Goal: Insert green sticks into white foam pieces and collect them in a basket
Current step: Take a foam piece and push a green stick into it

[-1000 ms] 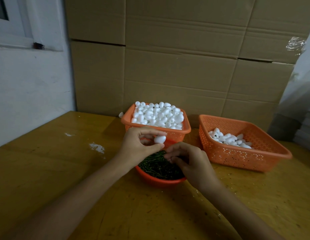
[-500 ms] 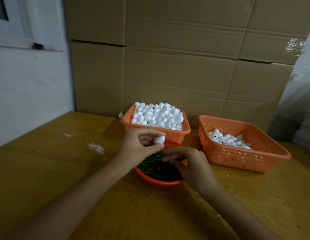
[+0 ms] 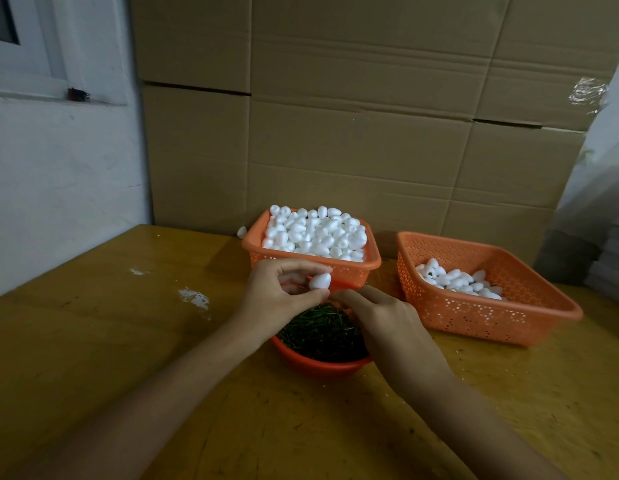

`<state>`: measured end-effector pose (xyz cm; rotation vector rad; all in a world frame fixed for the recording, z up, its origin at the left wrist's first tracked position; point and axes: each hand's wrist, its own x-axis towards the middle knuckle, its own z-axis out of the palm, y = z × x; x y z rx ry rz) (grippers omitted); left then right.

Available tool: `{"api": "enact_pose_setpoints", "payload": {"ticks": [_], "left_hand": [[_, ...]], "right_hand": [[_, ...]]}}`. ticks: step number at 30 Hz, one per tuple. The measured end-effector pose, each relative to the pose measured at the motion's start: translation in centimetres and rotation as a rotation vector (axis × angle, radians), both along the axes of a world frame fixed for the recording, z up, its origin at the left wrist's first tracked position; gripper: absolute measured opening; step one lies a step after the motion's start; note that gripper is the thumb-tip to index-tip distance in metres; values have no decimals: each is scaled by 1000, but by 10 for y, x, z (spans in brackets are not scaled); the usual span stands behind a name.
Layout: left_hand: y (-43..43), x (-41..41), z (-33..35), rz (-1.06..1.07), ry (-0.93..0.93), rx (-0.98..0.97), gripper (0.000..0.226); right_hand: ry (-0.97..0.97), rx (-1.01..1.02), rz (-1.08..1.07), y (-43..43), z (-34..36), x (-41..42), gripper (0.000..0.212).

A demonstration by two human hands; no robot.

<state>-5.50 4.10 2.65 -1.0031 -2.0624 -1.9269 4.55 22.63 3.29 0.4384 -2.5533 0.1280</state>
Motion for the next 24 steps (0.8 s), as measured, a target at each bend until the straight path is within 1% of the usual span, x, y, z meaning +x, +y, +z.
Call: {"api": "enact_pose_setpoints", "payload": {"ticks": [2, 4, 5, 8, 9, 13, 15, 17, 20, 22, 24], "left_hand": [[0, 0, 0, 3, -1, -1, 29], [0, 0, 1, 7, -4, 3, 29], [0, 0, 1, 7, -6, 6, 29], [1, 1, 2, 5, -8, 11, 30], [0, 1, 2, 4, -8, 15, 30], [-1, 1, 2, 10, -14, 16, 29], [-1, 1, 2, 11, -21, 14, 28], [-1, 1, 2, 13, -28, 15, 28], [-1, 1, 3, 15, -41, 25, 28], [0, 2, 3, 12, -49, 32, 27], [0, 2, 3, 5, -58, 43, 27]], "right_hand": [[-25, 4, 3, 1, -1, -1, 73], [-36, -1, 15, 1, -2, -2, 74], [-32, -3, 19, 1, -3, -2, 70], [13, -3, 21, 0, -1, 1, 49], [39, 6, 12, 0, -1, 2, 46], [152, 24, -22, 0, -1, 0, 49], [156, -16, 3, 1, 1, -1, 51], [112, -104, 34, 1, 4, 0, 51], [35, -234, 27, 4, 4, 0, 44], [48, -271, 13, 6, 2, -1, 39], [71, -315, -1, 7, 2, -1, 29]]}}
